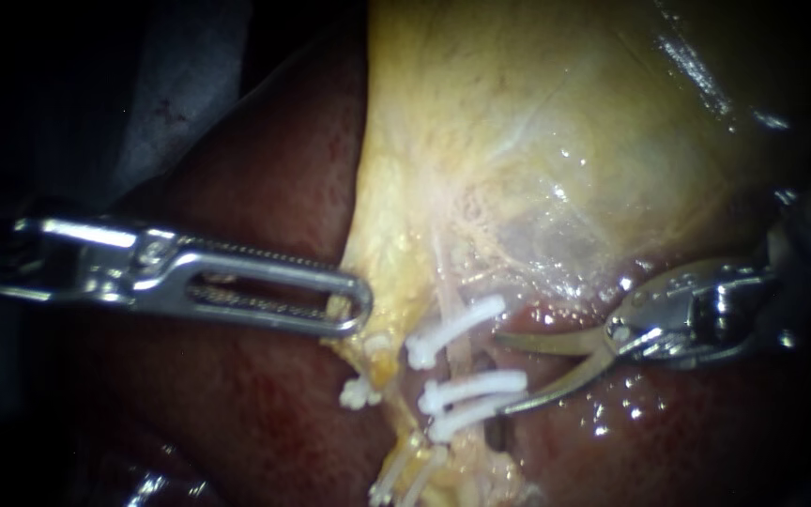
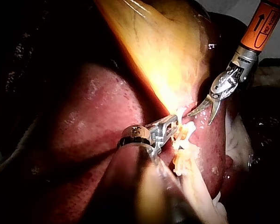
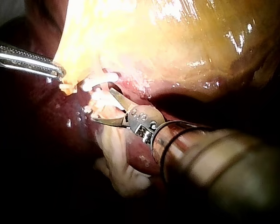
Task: Go to the cutting position right tube
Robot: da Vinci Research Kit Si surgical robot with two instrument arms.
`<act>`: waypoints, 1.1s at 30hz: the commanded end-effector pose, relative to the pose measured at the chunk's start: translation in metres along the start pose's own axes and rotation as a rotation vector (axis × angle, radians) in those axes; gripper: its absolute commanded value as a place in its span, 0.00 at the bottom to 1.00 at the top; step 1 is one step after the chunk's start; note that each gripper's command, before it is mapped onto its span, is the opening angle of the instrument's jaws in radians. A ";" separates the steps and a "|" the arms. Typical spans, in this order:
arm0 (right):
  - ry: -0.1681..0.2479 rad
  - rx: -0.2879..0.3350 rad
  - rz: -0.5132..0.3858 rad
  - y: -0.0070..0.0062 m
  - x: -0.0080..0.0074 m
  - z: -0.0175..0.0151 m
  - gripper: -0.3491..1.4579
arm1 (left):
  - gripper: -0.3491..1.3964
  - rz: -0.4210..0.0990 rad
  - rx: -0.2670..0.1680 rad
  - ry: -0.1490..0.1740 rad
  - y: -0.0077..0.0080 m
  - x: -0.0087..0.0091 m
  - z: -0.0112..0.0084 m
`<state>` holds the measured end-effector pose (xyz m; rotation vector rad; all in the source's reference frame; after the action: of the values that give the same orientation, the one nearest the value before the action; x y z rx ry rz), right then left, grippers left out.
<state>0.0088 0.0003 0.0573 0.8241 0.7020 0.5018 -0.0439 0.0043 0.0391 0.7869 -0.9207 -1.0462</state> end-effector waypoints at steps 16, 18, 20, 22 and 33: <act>-0.011 0.010 -0.006 0.0010 0.0008 0.0006 0.62 | 0.00 -0.003 0.004 -0.002 -0.0008 -0.0001 -0.0009; -0.011 0.012 -0.008 0.0010 0.0009 0.0008 0.62 | 0.00 -0.003 0.001 -0.004 -0.0009 -0.0001 -0.0009; -0.013 0.015 -0.012 0.0011 0.0010 0.0010 0.61 | 0.00 -0.003 0.001 -0.004 -0.0009 -0.0001 -0.0009; -0.016 0.019 -0.006 0.0012 0.0010 0.0012 0.60 | 0.00 -0.003 0.002 -0.004 -0.0009 -0.0001 -0.0009; -0.033 0.034 -0.005 0.0020 0.0005 0.0026 0.56 | 0.00 -0.004 0.002 -0.004 -0.0010 -0.0002 -0.0011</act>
<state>0.0108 0.0005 0.0600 0.8612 0.6837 0.4692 -0.0433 0.0043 0.0377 0.7888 -0.9242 -1.0505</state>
